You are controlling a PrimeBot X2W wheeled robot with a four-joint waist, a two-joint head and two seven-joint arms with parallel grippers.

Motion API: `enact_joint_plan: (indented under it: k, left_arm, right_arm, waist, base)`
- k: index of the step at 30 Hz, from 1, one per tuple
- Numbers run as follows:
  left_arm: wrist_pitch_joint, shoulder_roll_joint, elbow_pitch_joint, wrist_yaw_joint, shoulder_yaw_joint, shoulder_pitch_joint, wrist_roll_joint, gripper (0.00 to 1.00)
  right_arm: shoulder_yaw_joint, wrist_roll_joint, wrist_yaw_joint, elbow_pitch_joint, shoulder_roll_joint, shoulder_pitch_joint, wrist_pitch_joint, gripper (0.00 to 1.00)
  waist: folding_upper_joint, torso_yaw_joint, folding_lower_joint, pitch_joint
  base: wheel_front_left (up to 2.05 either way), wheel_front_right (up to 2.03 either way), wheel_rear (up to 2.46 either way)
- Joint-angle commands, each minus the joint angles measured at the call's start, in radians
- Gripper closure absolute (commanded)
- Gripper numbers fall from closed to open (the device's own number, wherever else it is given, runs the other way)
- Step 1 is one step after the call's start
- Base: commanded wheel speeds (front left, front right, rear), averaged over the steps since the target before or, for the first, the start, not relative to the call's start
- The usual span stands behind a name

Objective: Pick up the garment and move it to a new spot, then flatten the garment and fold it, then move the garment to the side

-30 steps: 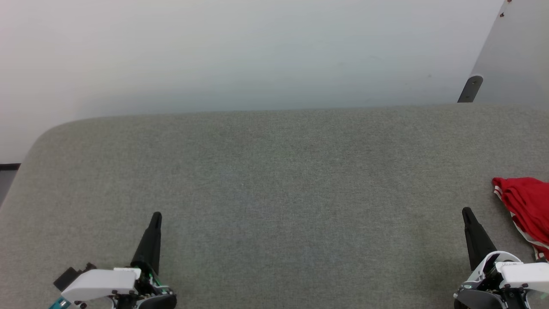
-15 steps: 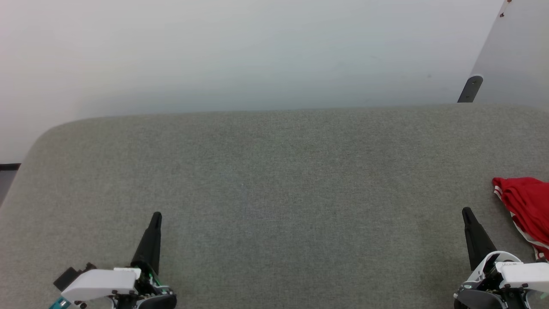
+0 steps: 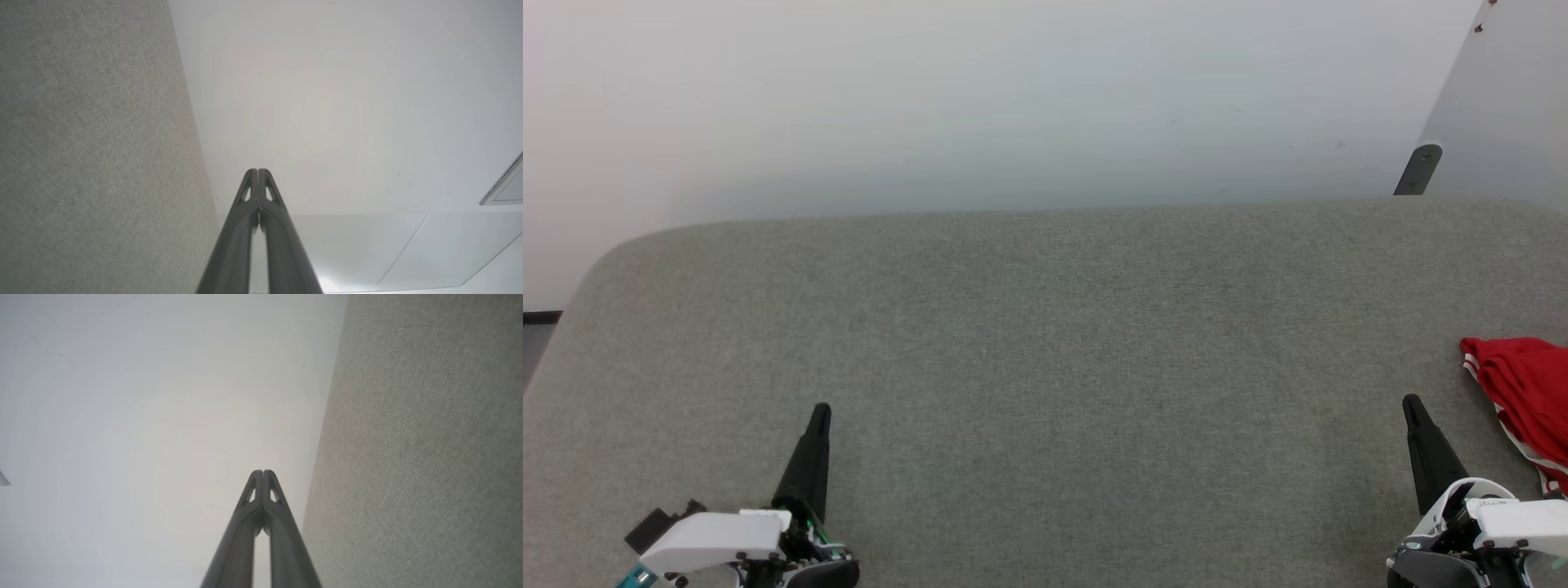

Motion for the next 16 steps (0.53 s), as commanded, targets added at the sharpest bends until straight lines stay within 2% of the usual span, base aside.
enact_joint_plan:
  k: [1, 16]
  left_arm:
    - [0.002, -0.001, 0.001, -0.003, 0.002, -0.01, -0.002, 1.0]
    - [0.002, -0.001, 0.001, -0.003, 0.002, -0.01, -0.002, 1.0]
  right_arm:
    - [0.001, 0.004, 0.0, 0.0, 0.003, -0.003, 0.002, 1.0]
    - [0.001, 0.004, 0.0, 0.0, 0.003, -0.003, 0.002, 1.0]
  waist:
    - [0.0, 0.0, 0.0, 0.0]
    - [0.0, 0.0, 0.0, 0.0]
  base:
    - [0.0, 0.0, 0.0]
    - [0.0, 0.0, 0.0]
